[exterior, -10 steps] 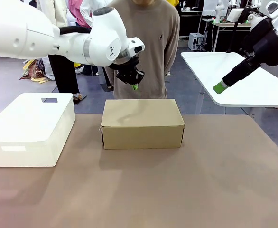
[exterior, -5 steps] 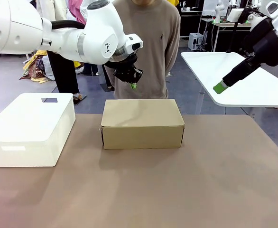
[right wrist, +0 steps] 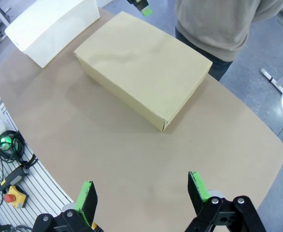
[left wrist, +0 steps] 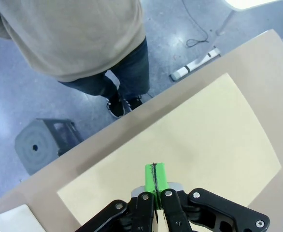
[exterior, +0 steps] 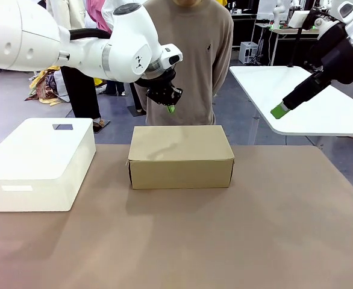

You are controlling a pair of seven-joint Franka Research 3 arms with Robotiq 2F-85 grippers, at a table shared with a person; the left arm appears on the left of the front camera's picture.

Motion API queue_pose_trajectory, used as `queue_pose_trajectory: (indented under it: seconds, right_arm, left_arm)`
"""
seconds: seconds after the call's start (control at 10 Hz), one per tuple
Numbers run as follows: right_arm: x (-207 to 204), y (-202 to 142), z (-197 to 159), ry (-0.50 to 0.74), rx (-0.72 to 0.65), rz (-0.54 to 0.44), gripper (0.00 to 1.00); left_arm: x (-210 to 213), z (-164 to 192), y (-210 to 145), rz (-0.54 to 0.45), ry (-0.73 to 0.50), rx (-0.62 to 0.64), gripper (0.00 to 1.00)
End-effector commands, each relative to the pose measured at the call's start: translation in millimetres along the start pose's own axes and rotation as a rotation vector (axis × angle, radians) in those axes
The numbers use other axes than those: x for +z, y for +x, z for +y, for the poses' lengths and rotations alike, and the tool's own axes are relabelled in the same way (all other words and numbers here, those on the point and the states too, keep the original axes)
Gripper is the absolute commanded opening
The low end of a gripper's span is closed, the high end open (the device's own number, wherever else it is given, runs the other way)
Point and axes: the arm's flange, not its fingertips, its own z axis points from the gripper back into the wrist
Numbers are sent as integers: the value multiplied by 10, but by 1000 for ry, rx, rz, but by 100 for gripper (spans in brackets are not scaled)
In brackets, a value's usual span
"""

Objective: Pack the shoes into the box.
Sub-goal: Press down on the lid of the Shoes Box.

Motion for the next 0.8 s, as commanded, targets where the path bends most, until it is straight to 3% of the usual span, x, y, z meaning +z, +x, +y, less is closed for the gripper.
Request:
queue_pose_trajectory:
  seconds: [0.0, 0.2, 0.7]
  right_arm:
    - [-1, 3, -12, -12, 4, 5, 100]
    - [-1, 3, -12, -12, 4, 5, 100]
    - [-1, 3, -12, -12, 4, 5, 100]
  left_arm:
    - [20, 10, -3, 5, 9, 8, 0]
    - [0, 0, 0, 0, 0, 0, 0]
    - [778, -225, -494, -11, 78, -125, 0]
